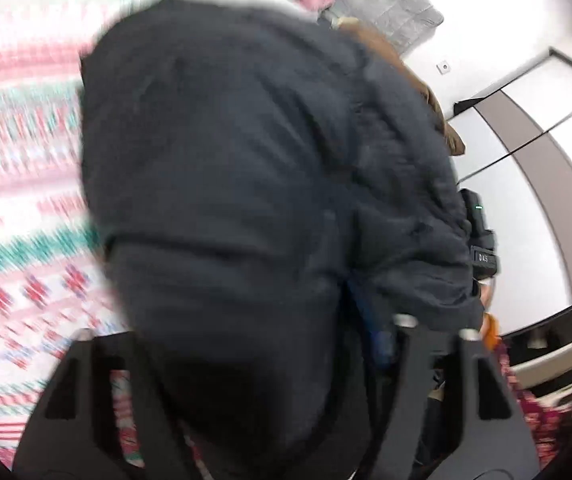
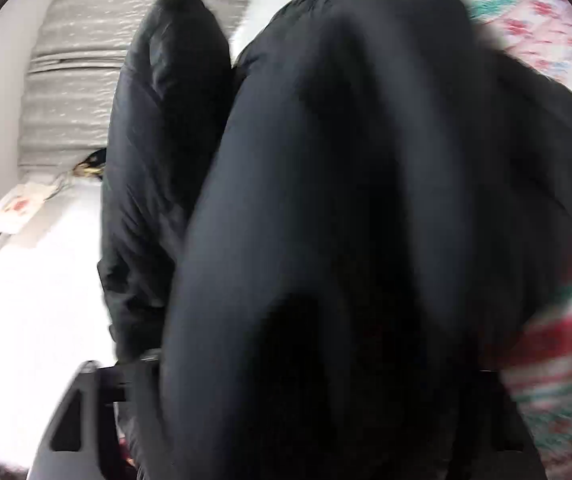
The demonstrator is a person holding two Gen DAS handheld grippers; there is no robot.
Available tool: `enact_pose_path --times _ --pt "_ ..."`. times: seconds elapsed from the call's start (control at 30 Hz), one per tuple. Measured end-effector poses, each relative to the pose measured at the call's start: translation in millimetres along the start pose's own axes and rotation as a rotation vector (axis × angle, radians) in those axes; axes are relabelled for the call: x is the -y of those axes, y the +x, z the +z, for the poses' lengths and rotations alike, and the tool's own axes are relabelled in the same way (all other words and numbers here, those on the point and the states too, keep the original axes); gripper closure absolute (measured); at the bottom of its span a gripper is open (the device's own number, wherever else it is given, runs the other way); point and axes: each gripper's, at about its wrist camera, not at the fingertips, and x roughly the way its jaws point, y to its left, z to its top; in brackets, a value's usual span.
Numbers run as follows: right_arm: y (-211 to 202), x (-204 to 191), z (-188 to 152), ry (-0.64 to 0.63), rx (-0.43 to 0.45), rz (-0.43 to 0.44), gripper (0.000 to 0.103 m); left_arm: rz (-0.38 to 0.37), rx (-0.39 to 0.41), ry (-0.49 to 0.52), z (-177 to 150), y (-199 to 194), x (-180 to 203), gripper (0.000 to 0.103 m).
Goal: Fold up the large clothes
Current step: 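Carry the jacket bundle with both grippers toward the stack of folded clothes, then lower the jacket onto the brown clothes stack and open both grippers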
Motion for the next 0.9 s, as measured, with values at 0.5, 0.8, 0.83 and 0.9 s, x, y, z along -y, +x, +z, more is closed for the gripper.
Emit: enact_pose_path --times 0.5,0.8,0.83,0.9 --pt "-194.4 -208.5 53.8 -0.459 0.432 -0.065 0.077 -0.101 0.434 0.334 152.6 -122.9 191.4 0.061" --pt "-373.3 -242.9 91.9 -0.528 0.721 -0.226 0.076 -0.257 0.475 0.447 275.4 -42.1 311.0 0.058" --pt "-386.9 -232.4 95.9 -0.508 0.742 -0.236 0.076 -0.25 0.461 0.463 289.6 -13.8 322.5 0.056" --pt "-412.5 -191.4 110.1 -0.426 0.786 -0.261 0.072 -0.228 0.417 0.454 308.1 35.0 330.4 0.052"
